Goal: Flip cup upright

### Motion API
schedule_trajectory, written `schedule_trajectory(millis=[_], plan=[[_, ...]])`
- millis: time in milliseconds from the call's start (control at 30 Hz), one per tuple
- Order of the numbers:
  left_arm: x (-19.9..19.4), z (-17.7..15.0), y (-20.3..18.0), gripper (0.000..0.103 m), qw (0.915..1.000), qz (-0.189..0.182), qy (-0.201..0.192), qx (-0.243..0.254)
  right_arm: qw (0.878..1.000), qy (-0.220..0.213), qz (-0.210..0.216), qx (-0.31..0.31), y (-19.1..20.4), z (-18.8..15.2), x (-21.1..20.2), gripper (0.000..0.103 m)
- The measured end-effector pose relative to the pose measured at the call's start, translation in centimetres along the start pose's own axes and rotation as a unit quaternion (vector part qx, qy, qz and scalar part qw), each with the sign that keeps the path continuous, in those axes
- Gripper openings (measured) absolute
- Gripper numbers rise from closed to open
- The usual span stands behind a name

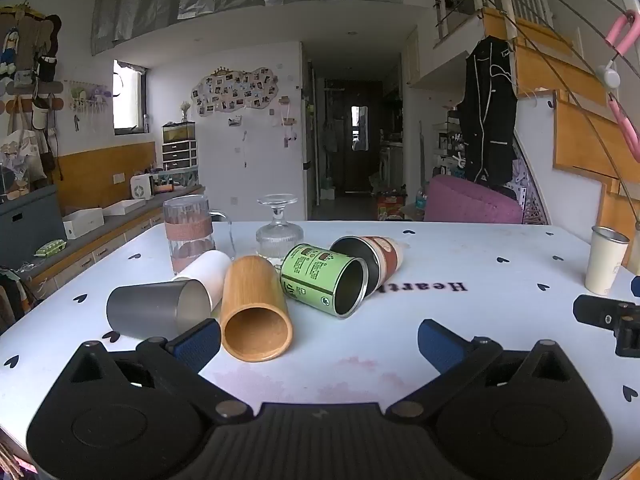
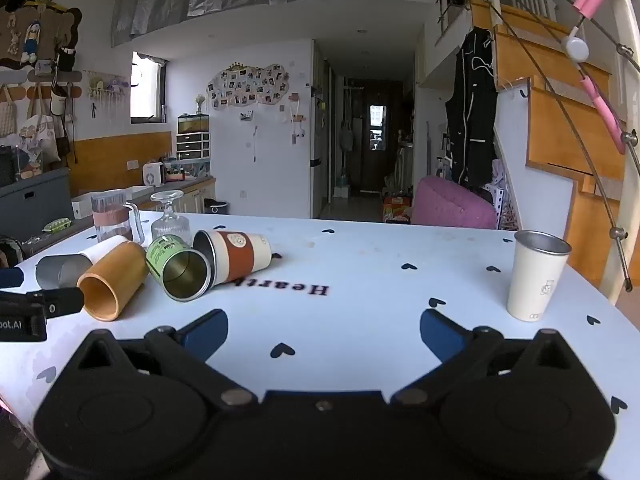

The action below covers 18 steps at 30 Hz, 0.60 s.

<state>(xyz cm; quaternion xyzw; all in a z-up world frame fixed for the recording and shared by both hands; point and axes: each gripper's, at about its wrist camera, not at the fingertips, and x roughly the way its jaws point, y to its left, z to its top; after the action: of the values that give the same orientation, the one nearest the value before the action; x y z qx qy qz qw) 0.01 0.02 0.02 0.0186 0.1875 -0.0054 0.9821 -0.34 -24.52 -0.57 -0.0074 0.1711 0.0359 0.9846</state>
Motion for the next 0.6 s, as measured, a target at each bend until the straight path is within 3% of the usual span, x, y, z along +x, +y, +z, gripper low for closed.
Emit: schedule_trajectory(millis=[600], plan=[[0.00, -0.01, -0.02, 0.103, 1.0000, 0.001, 0.000, 0.002, 1.000, 0.001, 0.000, 0.000, 0.02, -0.05, 0.12, 0.103]])
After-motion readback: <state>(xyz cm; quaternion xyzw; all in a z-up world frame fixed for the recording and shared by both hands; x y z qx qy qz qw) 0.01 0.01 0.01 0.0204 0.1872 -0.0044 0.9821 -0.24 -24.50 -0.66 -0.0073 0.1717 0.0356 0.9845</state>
